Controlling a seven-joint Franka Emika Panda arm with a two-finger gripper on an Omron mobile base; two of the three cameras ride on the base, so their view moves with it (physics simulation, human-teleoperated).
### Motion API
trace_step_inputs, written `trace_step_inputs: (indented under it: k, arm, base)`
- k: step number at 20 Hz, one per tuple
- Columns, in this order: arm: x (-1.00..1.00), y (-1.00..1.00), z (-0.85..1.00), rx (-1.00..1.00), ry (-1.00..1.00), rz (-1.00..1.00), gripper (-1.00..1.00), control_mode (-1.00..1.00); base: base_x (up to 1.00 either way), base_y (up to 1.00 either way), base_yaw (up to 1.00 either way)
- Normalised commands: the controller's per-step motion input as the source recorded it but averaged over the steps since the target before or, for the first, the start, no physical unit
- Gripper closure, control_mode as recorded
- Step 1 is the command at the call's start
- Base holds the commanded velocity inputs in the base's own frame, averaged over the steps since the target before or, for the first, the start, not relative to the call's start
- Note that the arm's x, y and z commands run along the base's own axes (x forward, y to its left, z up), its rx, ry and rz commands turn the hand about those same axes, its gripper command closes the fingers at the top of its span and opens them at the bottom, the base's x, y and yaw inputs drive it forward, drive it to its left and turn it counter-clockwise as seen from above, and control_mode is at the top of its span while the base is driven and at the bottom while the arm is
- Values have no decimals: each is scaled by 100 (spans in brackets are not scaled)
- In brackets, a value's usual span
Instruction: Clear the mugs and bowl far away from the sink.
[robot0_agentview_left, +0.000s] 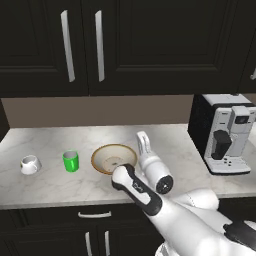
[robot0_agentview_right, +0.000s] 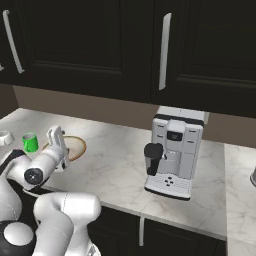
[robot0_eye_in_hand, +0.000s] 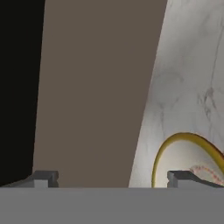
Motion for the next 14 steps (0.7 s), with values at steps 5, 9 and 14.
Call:
trace_step_inputs:
  k: [5, 9, 14]
  arm:
    - [-54, -7, 59, 4, 0, 0, -100, -100]
    - [-66, 0, 51, 6, -3, 0, -100, -100]
    - [-65, 5, 55, 1, -14, 2, -100, -100]
  base:
    - [0, 0, 0]
    - [0, 0, 0]
    - [0, 0, 0]
